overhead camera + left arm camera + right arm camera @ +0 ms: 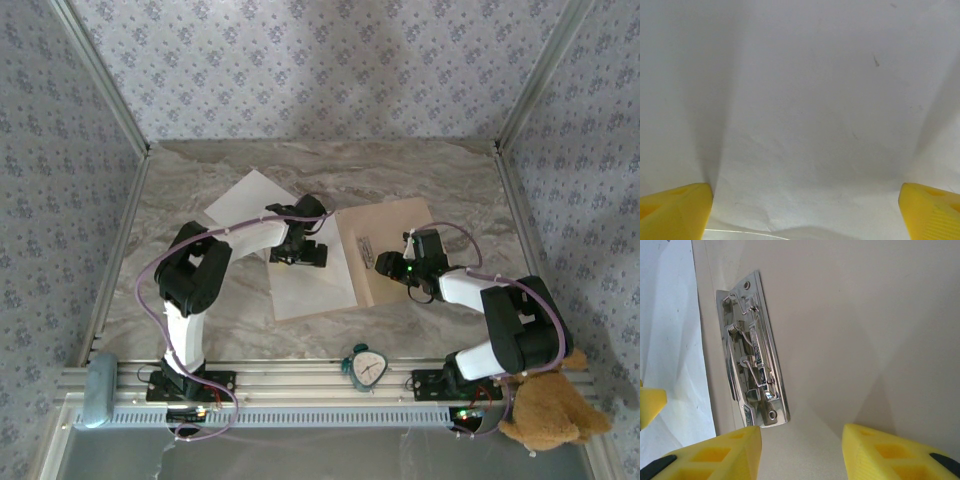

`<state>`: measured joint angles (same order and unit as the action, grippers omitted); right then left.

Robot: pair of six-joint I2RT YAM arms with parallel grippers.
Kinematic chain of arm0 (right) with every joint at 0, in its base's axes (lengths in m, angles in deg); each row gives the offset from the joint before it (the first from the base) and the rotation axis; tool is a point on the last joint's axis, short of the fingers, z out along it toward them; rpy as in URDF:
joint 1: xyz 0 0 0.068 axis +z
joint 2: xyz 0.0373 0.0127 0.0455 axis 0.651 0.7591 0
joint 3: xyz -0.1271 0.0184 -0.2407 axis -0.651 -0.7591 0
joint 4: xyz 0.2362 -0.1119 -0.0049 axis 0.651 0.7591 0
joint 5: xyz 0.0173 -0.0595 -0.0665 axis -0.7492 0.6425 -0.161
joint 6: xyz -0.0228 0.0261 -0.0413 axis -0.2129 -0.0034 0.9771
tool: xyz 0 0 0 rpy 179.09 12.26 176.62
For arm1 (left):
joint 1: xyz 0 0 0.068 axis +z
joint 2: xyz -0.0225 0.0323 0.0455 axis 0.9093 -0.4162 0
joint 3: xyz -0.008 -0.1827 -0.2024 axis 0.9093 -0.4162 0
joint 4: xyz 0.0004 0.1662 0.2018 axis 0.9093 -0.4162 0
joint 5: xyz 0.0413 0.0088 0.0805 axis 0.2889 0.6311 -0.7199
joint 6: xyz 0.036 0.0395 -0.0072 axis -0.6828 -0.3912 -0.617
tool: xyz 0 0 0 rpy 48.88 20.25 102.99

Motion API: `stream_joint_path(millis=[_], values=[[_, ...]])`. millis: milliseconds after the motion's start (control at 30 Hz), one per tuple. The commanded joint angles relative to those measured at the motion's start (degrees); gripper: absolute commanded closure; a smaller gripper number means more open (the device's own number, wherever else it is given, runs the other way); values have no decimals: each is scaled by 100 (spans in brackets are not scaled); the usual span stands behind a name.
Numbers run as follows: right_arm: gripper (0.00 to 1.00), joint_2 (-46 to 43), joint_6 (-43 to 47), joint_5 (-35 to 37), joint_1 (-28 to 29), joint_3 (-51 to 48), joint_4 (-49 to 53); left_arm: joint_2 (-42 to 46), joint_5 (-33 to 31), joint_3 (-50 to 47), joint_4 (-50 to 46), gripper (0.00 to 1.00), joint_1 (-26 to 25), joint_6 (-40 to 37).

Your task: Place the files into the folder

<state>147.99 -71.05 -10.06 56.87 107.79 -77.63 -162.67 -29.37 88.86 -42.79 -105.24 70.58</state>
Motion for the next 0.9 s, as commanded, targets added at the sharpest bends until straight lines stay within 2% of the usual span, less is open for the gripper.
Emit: stream_joint_path(millis=[0, 400, 567, 867], values=[[52, 74, -123, 187, 51, -178, 510, 431, 88, 274, -284, 4, 24, -79], [51, -79, -391, 207, 692, -64, 461, 603, -207, 277, -277, 4, 0, -100], [50, -255, -316, 284, 637, -58, 631, 430, -464, 342, -152, 2, 37, -402], [48, -659, 83, 188, 403, 125, 1138, -56, -290, 638, -99, 0, 50, -905]])
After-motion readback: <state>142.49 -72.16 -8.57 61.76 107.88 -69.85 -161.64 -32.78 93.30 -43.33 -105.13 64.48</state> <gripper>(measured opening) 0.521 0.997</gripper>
